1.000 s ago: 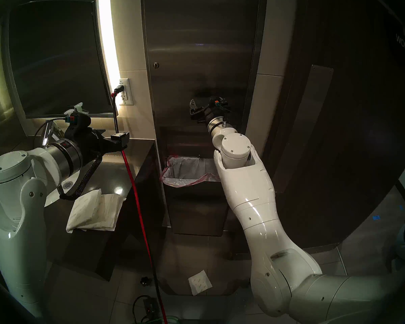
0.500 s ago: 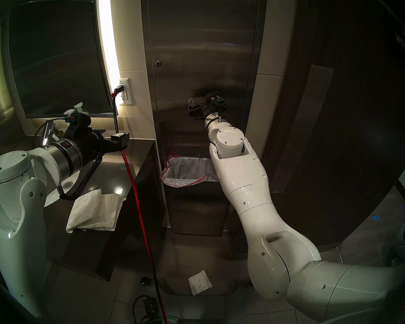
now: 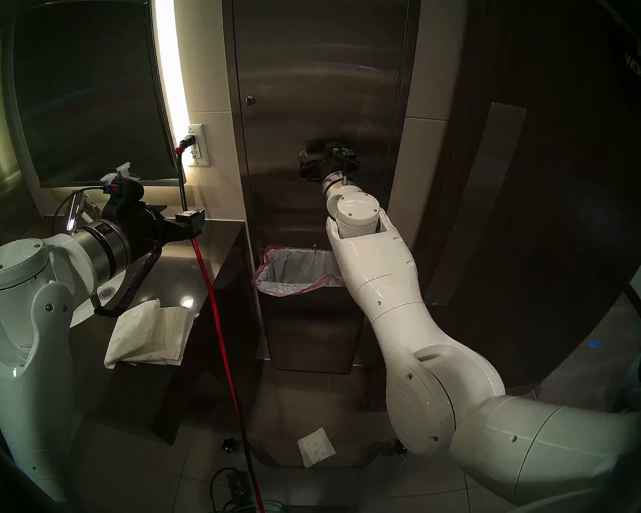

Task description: Twist key and close towel dispenser

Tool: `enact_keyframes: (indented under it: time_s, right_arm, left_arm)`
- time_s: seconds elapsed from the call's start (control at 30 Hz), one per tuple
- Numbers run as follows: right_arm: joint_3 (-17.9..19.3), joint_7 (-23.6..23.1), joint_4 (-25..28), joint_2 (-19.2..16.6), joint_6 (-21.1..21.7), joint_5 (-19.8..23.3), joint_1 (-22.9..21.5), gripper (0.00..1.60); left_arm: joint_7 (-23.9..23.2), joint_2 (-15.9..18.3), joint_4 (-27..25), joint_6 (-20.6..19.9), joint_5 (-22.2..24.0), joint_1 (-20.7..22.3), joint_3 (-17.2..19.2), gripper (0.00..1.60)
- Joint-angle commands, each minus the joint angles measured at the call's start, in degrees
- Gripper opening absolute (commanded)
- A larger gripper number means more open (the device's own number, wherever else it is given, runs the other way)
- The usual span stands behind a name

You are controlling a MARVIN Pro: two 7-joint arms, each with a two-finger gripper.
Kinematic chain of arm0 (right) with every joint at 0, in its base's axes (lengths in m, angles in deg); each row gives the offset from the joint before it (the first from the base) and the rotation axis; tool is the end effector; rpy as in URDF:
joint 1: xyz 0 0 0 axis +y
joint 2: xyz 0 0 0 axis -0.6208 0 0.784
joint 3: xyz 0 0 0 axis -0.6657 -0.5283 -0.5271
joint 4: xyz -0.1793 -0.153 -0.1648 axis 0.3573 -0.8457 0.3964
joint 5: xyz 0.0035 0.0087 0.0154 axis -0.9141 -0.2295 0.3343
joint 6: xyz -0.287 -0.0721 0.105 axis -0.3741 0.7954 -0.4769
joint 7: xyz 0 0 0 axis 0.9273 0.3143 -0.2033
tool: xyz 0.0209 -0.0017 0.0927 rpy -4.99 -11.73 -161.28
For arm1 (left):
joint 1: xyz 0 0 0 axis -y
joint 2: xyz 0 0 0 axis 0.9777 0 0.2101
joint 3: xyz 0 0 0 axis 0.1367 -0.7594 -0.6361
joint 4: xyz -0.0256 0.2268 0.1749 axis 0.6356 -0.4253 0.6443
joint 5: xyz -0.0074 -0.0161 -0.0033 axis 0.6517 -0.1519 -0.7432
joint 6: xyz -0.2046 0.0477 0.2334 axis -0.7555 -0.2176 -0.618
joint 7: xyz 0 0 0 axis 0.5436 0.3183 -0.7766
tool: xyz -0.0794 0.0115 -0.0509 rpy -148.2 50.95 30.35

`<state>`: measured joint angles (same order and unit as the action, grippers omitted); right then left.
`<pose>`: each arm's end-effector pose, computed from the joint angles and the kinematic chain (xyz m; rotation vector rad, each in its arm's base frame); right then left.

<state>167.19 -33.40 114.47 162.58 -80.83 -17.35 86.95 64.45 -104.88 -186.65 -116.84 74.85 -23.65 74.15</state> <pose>0.5889 0.1744 -0.1346 -1.9067 -0.3283 -2.3451 0.2992 0.1015 -0.0755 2.3804 -0.2073 1.8956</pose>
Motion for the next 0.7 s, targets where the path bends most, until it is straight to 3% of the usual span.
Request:
enact_keyframes:
  time_s: [0.0,0.2,0.67]
  right_arm:
    - [-1.30,-0.48,3.10,-1.01,-1.83,-1.58,-1.97,1.60]
    - [-3.82,-1.66,8.89,-3.23,-5.63,-3.28,3.80,1.60]
    - [-4.22,-3.56,19.43,-6.42,-9.47,-3.12,14.33,1.60]
  left_arm:
    - [-0.01,-0.10,-0.21,0.56,-0.06,0.15,-0.08,1.60]
    - [0.06,-0.04,-0.21,0.48,0.06,0.16,-0.07,1.60]
    - [0.24,0.16,-0.20,0.27,0.37,0.13,-0.02,1.60]
